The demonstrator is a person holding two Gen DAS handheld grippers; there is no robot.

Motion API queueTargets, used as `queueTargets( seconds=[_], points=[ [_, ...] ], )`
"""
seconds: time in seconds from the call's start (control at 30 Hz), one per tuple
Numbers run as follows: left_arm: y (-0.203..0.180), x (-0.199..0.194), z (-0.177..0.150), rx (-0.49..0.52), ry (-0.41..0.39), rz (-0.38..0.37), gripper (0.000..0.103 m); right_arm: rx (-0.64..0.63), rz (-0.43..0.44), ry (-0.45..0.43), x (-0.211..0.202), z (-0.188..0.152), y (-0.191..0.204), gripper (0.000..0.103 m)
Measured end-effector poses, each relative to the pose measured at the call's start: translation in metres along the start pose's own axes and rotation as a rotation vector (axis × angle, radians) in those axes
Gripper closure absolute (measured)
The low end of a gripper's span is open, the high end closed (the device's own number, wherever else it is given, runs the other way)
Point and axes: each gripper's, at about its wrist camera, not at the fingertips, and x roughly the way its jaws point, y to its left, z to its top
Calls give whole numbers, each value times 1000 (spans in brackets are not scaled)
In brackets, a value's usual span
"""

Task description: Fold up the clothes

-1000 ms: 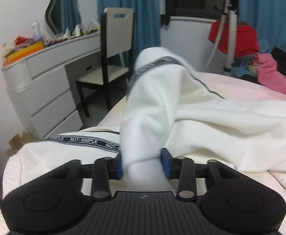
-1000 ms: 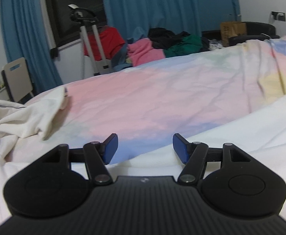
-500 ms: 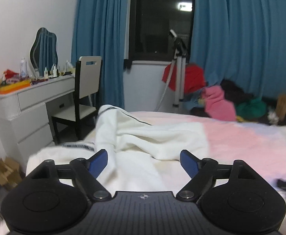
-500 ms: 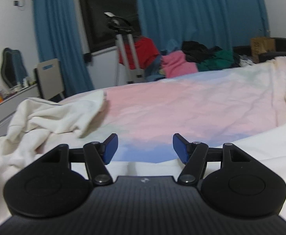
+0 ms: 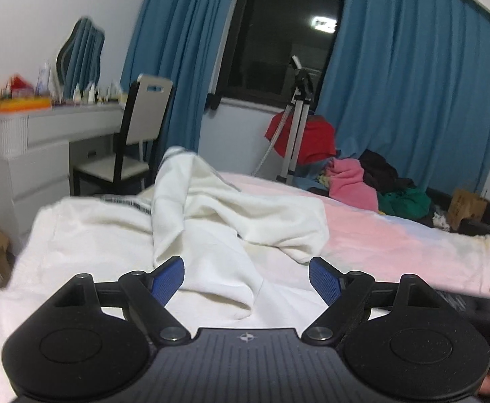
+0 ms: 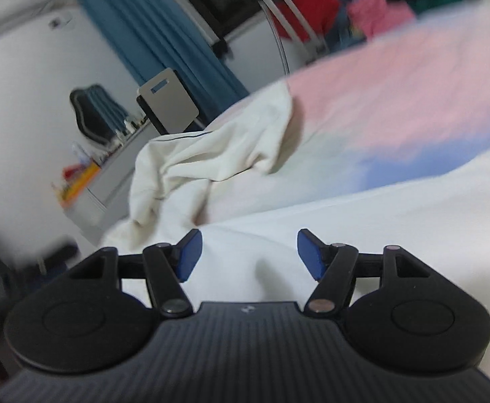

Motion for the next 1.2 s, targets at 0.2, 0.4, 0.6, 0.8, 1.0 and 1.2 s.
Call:
queueTargets(
  seconds=[0.2,0.4,0.6,0.8,1.0,1.2],
  points=[
    [40,32,-3,-66,-15,34,20,297,103,23,107,22,2,36],
    [73,72,-12,-214,66,38,20,488,93,-24,197,37,-1,39],
    [72,94,-23,-207,105,26,20,574,-11,-185,218,53,-10,48],
    [65,90,-31,-198,78,-47,20,454,-139,-249,187,92,-31,92],
    [46,80,-39,-111,84,-76,20,405,-271,-354,89,137,-109,93],
    [25,73,-47,-29,89,-61,20,376,-409,-418,-8,170,-191,93]
  ],
)
